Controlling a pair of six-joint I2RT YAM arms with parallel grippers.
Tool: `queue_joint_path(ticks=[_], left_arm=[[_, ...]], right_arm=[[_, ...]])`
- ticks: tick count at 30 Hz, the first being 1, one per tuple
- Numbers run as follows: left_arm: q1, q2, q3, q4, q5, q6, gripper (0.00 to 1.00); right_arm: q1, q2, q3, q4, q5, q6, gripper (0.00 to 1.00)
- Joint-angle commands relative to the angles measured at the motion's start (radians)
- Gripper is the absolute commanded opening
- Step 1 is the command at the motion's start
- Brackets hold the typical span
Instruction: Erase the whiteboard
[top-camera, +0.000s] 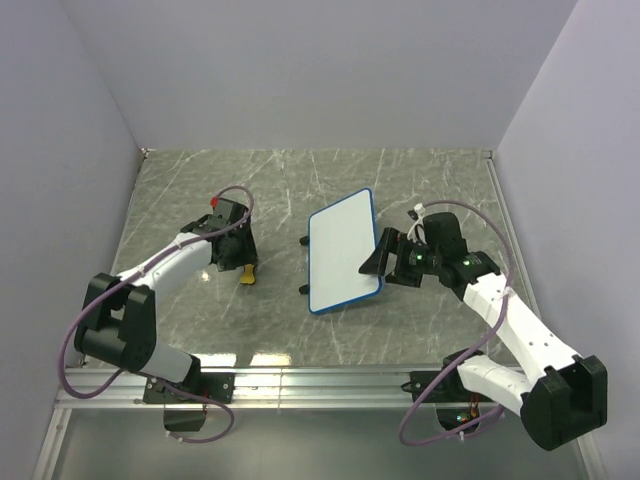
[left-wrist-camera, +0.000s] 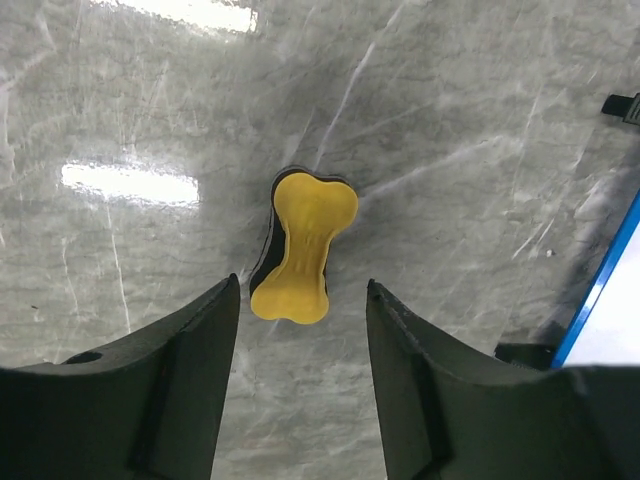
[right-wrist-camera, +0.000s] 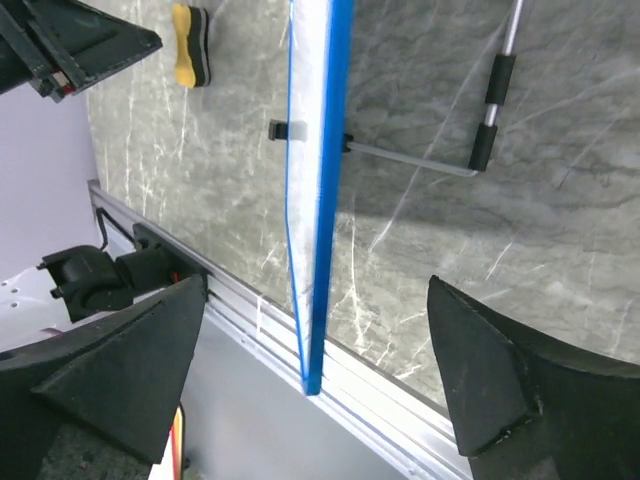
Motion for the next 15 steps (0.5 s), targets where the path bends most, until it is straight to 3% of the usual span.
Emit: queue_joint_path(ticks=[1, 5, 7, 12, 15], left_arm=[[0.003, -0.036, 0.022, 0.023, -0.010, 0.007, 0.60], [0.003, -0.074, 0.048, -0.004, -0.024, -0.006, 0.77], [0.003, -0.114, 0.062, -0.019, -0.033, -0.013, 0.94], [-0.003, -0.282, 0.073, -0.024, -0.053, -0.024, 0.98], [-0.010, -0.443, -0.019, 0.069, -0.092, -0.088, 1.00]], right_arm=[[0.005, -0.029, 0.094, -0.043, 0.038, -0.033, 1.00], [0.005, -0.075, 0.158, -0.110, 0.084, -0.055, 1.00], [0.005, -0.107, 0.198, -0.153, 0.108, -0.066, 1.00], [0.007, -0.291, 0.253, -0.212, 0.260, -0.038, 1.00], [0.005, -0.396, 0.208, -0.133, 0.323, 0.026, 1.00]])
